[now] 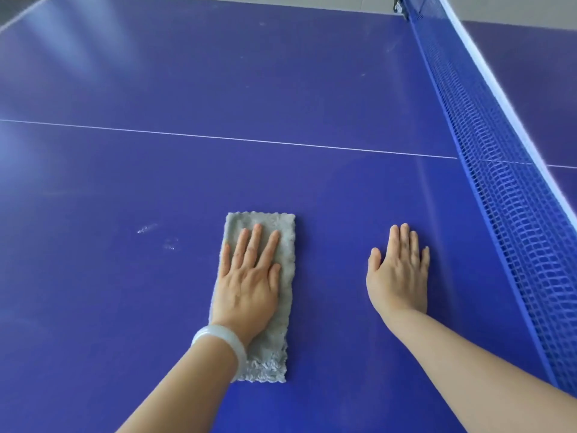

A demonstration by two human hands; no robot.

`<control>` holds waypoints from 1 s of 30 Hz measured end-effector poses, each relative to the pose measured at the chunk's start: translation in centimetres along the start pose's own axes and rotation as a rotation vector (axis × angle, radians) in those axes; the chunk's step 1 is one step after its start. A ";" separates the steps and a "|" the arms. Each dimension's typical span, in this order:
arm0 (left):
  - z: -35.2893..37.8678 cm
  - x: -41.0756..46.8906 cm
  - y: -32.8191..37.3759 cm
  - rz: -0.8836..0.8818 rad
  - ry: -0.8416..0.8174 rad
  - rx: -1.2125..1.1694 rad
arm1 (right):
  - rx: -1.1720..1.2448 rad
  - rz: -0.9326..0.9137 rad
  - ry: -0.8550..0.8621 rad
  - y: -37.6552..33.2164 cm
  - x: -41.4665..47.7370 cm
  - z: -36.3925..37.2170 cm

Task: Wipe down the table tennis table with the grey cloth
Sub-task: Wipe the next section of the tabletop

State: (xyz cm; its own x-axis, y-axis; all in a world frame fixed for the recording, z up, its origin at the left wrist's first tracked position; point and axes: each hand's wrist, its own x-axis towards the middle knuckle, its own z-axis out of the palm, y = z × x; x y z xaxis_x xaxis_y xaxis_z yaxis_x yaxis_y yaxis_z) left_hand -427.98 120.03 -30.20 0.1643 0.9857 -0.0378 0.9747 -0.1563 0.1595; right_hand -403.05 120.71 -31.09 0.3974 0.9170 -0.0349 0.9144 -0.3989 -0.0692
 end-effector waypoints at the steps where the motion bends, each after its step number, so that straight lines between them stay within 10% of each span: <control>1: -0.1 -1.2 -1.3 -0.089 0.012 -0.012 | -0.003 0.001 0.005 0.0 -0.1 0.1; 4: 0.0 -4.0 -1.3 -0.194 0.012 -0.002 | -0.001 0.003 0.027 -0.2 0.1 0.2; 13: 1.3 4.6 10.1 0.497 -0.105 -0.010 | 0.035 0.042 0.023 0.3 1.6 0.3; 20: -0.4 8.8 -0.1 0.088 -0.026 0.001 | -0.037 0.069 -0.004 0.1 1.8 0.1; 30: -1.0 8.6 0.5 0.091 -0.054 -0.042 | 0.024 0.306 -0.054 -4.9 5.1 -0.3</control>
State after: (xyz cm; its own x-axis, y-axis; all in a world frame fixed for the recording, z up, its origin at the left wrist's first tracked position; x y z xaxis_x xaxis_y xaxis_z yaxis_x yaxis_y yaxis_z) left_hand -426.25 128.49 -29.46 0.2609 0.9625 -0.0745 0.9484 -0.2411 0.2061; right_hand -405.46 127.38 -30.64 0.6486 0.7531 -0.1100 0.7507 -0.6568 -0.0705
